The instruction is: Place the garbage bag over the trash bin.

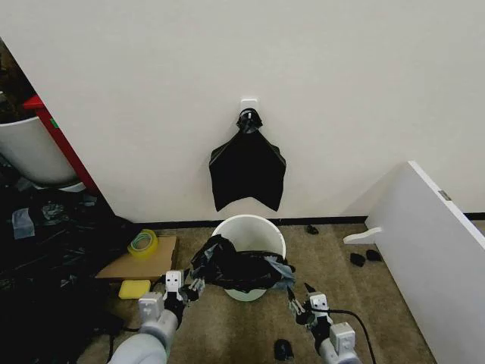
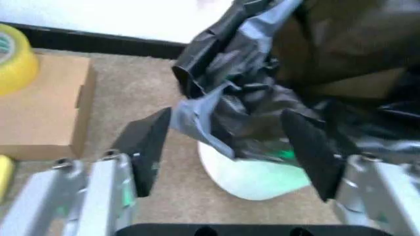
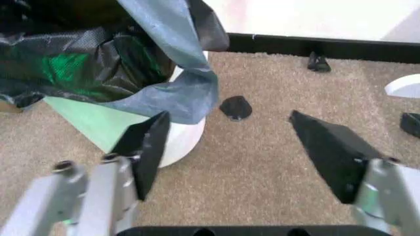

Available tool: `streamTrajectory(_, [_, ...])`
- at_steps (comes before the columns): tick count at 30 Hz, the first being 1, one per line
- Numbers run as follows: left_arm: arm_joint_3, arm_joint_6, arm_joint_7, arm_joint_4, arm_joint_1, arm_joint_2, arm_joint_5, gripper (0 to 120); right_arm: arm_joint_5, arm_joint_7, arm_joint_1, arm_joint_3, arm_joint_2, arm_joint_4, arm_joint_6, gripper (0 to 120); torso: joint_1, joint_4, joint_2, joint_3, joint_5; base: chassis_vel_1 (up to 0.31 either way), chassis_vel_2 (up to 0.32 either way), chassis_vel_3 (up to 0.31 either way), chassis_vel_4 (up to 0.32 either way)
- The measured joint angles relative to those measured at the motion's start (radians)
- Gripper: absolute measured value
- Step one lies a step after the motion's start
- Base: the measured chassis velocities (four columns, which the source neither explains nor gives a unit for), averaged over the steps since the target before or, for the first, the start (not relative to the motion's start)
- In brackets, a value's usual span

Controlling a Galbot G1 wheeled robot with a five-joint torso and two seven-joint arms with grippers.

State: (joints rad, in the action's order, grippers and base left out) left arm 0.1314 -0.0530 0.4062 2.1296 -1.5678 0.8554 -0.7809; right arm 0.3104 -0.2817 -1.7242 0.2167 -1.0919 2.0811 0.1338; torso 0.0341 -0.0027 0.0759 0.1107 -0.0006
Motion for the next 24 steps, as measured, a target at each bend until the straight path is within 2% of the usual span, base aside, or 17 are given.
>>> streamTrajectory(3, [0.009, 0.132, -0.082, -0.004, -0.073, -0.019, 0.049, 88, 0.005, 0.030, -0.030, 0.028, 0.011, 0.018, -0.058, 86, 0.000, 0.0003, 0.000, 0.000, 0.0000, 0.000, 0.000, 0.000, 0.000])
streamTrajectory(4, [0.009, 0.132, -0.082, -0.004, -0.073, -0.019, 0.049, 88, 0.005, 0.030, -0.030, 0.028, 0.011, 0.018, -0.058, 86, 0.000, 0.0003, 0.000, 0.000, 0.0000, 0.000, 0.000, 0.000, 0.000])
streamTrajectory(7, [0.023, 0.280, -0.124, -0.036, -0.113, -0.001, 0.194, 99, 0.013, 0.069, -0.051, 0.063, 0.014, 0.041, -0.136, 98, 0.000, 0.0003, 0.000, 0.000, 0.0001, 0.000, 0.000, 0.000, 0.000])
streamTrajectory(13, [0.031, 0.369, -0.131, -0.049, -0.151, 0.042, 0.283, 100, 0.046, 0.115, -0.068, 0.108, 0.050, 0.094, -0.177, 100, 0.000, 0.0001, 0.000, 0.000, -0.0001, 0.000, 0.000, 0.000, 0.000])
streamTrajectory(17, [0.064, 0.423, -0.131, -0.050, -0.192, 0.087, 0.358, 100, 0.187, 0.195, 0.034, 0.160, 0.147, 0.136, -0.066, 100, 0.000, -0.0001, 0.000, 0.000, 0.0005, 0.000, 0.000, 0.000, 0.000])
streamTrajectory(18, [0.064, 0.423, -0.131, -0.050, -0.192, 0.087, 0.358, 100, 0.187, 0.195, 0.034, 0.160, 0.147, 0.136, -0.066, 100, 0.000, -0.0001, 0.000, 0.000, 0.0005, 0.000, 0.000, 0.000, 0.000])
streamTrajectory(20, [0.088, 0.446, -0.130, -0.051, -0.211, 0.127, 0.388, 100, 0.293, 0.270, 0.159, 0.168, 0.216, 0.123, 0.036, 100, 0.000, 0.0005, 0.000, 0.000, 0.0000, 0.000, 0.000, 0.000, 0.000])
streamTrajectory(22, [0.095, 0.454, -0.130, -0.051, -0.220, 0.141, 0.398, 100, 0.326, 0.299, 0.213, 0.159, 0.240, 0.102, 0.065, 100, 0.000, 0.0004, 0.000, 0.000, -0.0001, 0.000, 0.000, 0.000, 0.000])
streamTrajectory(24, [0.110, 0.469, -0.136, -0.053, -0.238, 0.165, 0.408, 100, 0.388, 0.359, 0.340, 0.104, 0.294, 0.032, 0.117, 100, 0.000, 0.0004, 0.000, 0.000, 0.0002, 0.000, 0.000, 0.000, 0.000])
